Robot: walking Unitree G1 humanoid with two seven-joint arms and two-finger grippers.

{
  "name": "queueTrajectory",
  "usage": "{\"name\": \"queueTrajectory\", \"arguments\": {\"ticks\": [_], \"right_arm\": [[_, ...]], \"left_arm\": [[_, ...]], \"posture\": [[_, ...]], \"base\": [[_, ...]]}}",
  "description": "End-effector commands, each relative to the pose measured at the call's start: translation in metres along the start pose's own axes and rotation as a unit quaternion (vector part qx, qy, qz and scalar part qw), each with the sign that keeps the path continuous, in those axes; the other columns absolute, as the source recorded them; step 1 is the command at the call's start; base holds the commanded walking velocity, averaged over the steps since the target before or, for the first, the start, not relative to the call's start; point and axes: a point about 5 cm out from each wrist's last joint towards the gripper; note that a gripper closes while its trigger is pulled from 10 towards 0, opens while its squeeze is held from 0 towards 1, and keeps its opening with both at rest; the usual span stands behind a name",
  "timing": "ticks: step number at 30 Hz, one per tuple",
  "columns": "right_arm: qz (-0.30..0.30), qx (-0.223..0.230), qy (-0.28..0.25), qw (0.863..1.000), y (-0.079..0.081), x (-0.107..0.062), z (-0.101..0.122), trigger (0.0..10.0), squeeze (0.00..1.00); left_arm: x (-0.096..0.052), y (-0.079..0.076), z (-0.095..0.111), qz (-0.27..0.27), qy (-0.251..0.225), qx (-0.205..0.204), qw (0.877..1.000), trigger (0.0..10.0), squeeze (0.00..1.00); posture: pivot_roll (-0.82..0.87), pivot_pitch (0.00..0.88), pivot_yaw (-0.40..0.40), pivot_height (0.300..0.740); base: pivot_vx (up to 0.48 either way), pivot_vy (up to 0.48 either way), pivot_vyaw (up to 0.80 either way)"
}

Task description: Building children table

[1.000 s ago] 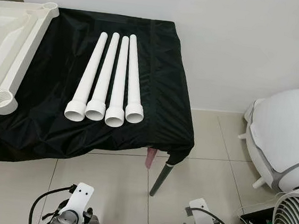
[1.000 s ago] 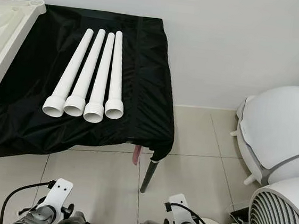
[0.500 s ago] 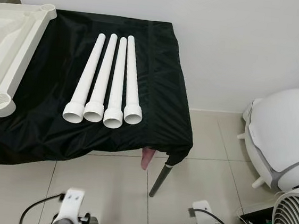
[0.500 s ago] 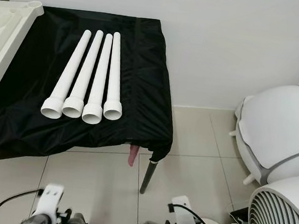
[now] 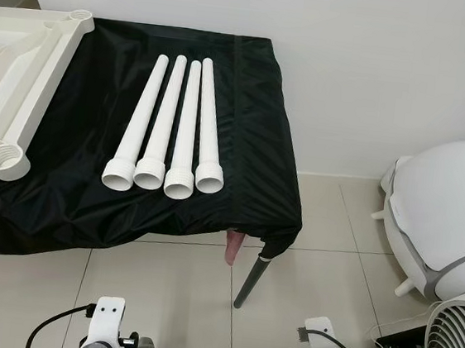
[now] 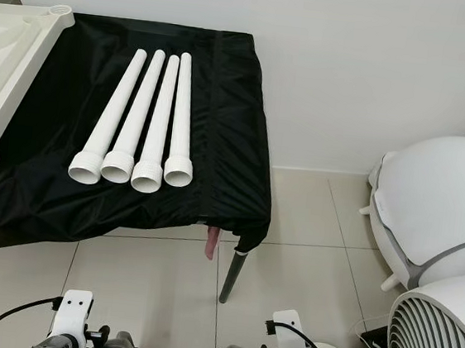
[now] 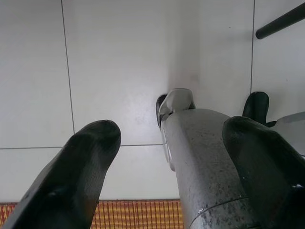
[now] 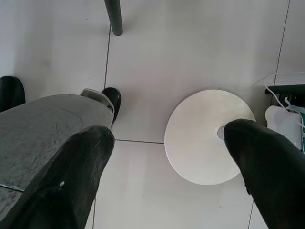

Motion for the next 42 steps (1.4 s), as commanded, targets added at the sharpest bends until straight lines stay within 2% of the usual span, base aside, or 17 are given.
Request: {"name": "queueTrajectory", "arguments": {"ticks": [1, 11, 23, 42], "right_arm": [[0.018, 0.008, 0.019, 1.0, 0.01, -0.002, -0.009, 10.0, 0.0], [0.018, 0.0, 0.009, 1.0, 0.005, 0.001, 0.002, 10.0, 0.0], [0.02, -0.003, 0.003, 1.0, 0.005, 0.001, 0.002, 10.0, 0.0], [0.022, -0.019, -0.007, 1.0, 0.004, 0.002, 0.008, 10.0, 0.0]], "left_arm": [[-0.002, 0.0, -0.012, -0.01, 0.027, -0.005, 1.0, 10.0, 0.0], [-0.002, 0.0, -0.013, -0.01, 0.028, -0.009, 1.0, 10.0, 0.0], [-0.002, -0.001, -0.016, -0.007, 0.03, -0.025, 0.999, 10.0, 0.0], [-0.002, -0.001, -0.015, -0.005, 0.027, -0.031, 0.999, 10.0, 0.0]], "posture": [[0.02, 0.0, 0.006, 0.74], [0.04, 0.0, -0.002, 0.74], [0.04, 0.0, -0.006, 0.74], [0.05, 0.0, -0.025, 0.74]], "base": [[0.0, 0.0, 0.0], [0.0, 0.0, 0.0], [0.0, 0.0, 0.0], [0.0, 0.478, 0.0]]}}
Point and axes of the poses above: a point about 5 cm out from each wrist's last joint towards the gripper, its own x axis pointing out of the wrist towards the gripper, its own z axis along the axis of the wrist's last joint, y = z × x, and after that the axes turned 14 degrees about -x, right-handed
